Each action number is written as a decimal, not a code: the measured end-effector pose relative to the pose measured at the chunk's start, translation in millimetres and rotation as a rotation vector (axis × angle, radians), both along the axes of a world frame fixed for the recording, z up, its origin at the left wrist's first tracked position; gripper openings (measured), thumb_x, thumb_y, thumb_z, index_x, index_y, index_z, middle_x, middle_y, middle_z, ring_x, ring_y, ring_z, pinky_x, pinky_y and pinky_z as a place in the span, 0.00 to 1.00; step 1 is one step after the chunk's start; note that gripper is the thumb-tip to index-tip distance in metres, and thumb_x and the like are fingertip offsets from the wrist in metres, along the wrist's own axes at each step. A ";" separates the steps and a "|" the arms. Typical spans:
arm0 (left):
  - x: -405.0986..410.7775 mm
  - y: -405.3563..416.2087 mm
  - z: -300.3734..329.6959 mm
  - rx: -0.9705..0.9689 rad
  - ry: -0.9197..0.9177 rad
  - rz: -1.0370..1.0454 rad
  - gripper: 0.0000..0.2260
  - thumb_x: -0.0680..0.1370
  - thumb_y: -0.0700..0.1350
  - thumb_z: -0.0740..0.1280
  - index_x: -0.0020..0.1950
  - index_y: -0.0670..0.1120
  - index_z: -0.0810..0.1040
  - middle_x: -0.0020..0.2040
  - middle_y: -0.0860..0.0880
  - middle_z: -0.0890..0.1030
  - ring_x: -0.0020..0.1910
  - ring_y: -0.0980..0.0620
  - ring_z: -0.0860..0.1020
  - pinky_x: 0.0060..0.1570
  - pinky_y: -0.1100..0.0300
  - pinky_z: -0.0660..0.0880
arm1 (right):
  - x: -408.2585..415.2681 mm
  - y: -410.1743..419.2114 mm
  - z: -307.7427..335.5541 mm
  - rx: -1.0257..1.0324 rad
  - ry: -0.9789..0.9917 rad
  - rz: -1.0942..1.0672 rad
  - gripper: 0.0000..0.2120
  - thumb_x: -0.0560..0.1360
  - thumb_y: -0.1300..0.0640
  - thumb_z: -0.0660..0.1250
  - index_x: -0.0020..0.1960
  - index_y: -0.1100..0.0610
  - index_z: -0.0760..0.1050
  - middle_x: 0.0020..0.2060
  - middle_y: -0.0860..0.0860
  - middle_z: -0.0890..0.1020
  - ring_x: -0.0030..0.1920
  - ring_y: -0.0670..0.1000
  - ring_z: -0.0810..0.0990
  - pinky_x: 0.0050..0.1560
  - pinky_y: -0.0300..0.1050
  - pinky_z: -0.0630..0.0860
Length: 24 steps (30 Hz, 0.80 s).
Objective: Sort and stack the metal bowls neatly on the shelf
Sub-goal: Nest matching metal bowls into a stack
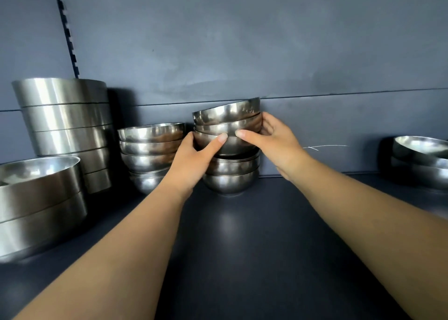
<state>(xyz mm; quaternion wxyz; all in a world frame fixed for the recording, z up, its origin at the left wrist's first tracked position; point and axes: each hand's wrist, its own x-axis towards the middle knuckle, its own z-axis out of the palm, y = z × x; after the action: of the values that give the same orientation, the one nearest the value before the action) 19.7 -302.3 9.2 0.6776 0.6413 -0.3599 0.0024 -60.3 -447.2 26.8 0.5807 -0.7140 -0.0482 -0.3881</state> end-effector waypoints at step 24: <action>1.1 -7.0 -6.3 0.118 0.059 0.045 0.15 0.72 0.56 0.68 0.52 0.48 0.78 0.55 0.50 0.81 0.60 0.49 0.76 0.64 0.51 0.70 | 1.2 -13.0 -3.6 -0.102 0.002 -0.061 0.12 0.65 0.55 0.74 0.45 0.48 0.75 0.43 0.39 0.82 0.45 0.36 0.79 0.47 0.30 0.73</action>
<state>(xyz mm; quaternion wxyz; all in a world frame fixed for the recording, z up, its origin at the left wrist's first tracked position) 20.9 -309.3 2.9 0.6488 0.6879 -0.3247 -0.0226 -59.2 -460.2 23.2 0.5315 -0.7442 -0.0458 -0.4020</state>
